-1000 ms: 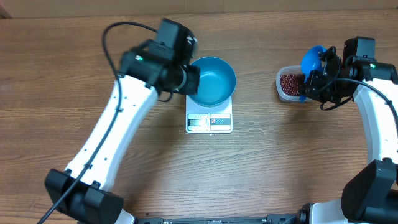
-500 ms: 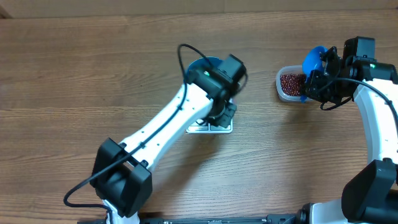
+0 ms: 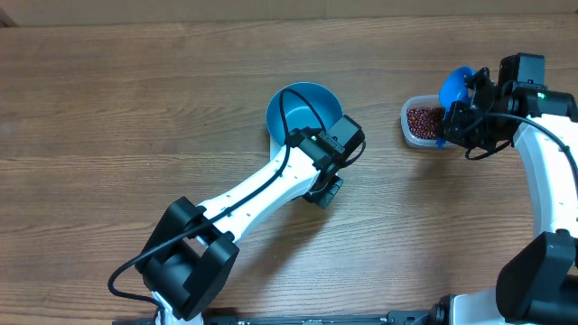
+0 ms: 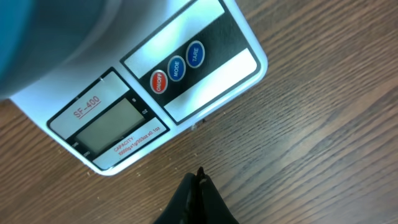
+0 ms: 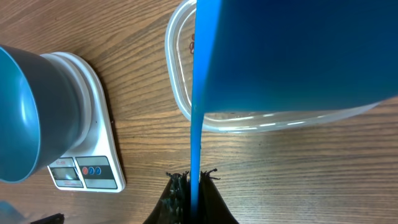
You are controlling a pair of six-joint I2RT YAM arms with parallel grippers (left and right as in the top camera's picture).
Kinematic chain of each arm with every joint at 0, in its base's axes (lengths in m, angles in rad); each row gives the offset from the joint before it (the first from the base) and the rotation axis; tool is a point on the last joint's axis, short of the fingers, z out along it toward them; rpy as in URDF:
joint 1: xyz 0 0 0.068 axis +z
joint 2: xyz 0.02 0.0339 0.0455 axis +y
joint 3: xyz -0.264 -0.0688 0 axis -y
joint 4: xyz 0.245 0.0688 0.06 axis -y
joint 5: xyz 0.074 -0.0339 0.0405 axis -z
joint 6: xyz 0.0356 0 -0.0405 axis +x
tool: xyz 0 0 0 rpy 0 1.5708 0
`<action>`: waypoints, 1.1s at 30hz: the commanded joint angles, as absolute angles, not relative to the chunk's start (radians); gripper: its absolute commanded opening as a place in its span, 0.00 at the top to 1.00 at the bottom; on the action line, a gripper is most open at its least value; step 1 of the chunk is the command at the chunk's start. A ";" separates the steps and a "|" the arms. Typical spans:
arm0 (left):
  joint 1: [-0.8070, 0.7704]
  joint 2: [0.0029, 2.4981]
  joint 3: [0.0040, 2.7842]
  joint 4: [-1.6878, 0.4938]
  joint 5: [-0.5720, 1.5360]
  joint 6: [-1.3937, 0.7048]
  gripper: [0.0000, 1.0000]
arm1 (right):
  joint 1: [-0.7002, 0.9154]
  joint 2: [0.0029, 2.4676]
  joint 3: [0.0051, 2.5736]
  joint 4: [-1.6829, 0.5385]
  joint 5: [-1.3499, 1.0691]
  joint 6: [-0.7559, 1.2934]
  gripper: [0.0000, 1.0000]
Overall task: Scoop item into bowl and weigh 150g on scale
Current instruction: 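Lower the left gripper toward the scale's front buttons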
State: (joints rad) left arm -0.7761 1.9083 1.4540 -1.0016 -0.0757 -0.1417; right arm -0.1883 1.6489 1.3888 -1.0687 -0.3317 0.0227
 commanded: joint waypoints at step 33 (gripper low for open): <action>-0.738 1.719 1.211 -0.678 -0.052 0.269 0.96 | -0.184 1.647 1.393 -1.052 -0.323 0.023 0.96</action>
